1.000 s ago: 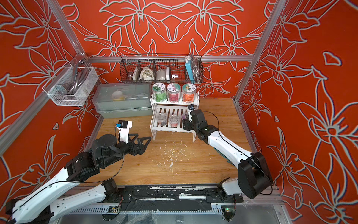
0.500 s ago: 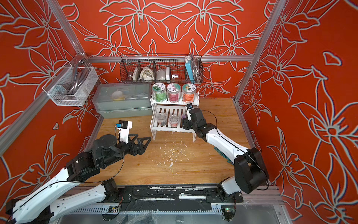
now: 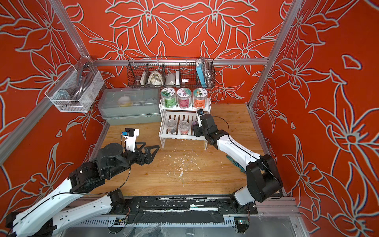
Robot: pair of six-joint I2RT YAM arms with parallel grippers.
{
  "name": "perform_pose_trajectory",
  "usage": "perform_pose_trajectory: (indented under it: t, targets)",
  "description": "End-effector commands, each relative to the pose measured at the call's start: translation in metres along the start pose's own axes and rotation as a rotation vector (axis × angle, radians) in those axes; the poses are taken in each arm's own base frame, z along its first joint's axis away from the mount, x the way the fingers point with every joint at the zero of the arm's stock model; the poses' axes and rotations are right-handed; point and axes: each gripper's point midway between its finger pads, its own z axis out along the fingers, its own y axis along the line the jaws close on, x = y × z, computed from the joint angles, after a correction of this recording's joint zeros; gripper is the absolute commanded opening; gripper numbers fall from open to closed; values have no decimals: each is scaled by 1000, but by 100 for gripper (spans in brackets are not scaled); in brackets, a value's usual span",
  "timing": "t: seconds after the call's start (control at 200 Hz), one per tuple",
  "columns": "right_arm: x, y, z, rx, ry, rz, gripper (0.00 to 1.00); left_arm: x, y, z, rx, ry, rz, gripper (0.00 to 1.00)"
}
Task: Place the seed container on the shelf
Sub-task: Pick up the seed jar from the shelf.
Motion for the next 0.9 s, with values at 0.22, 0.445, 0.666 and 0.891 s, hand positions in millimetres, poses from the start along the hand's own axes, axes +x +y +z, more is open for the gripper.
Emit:
perform_pose_trajectory:
  t: [0.22,0.445,0.666,0.891]
  targets:
    - [-12,0,-23,-31,-51,2,57,0,5,-1,-16,-9,4,95]
    - [-9,0,-56,-64,-84,4,57,1,-1,2,1,15,2,97]
    - [-1,9,-100,-153,-139,-13,57,5,-24,12,89,95,-22,99]
    - [1,42,-156,-384,-267,-95,60,3,-67,30,221,246,-74,99]
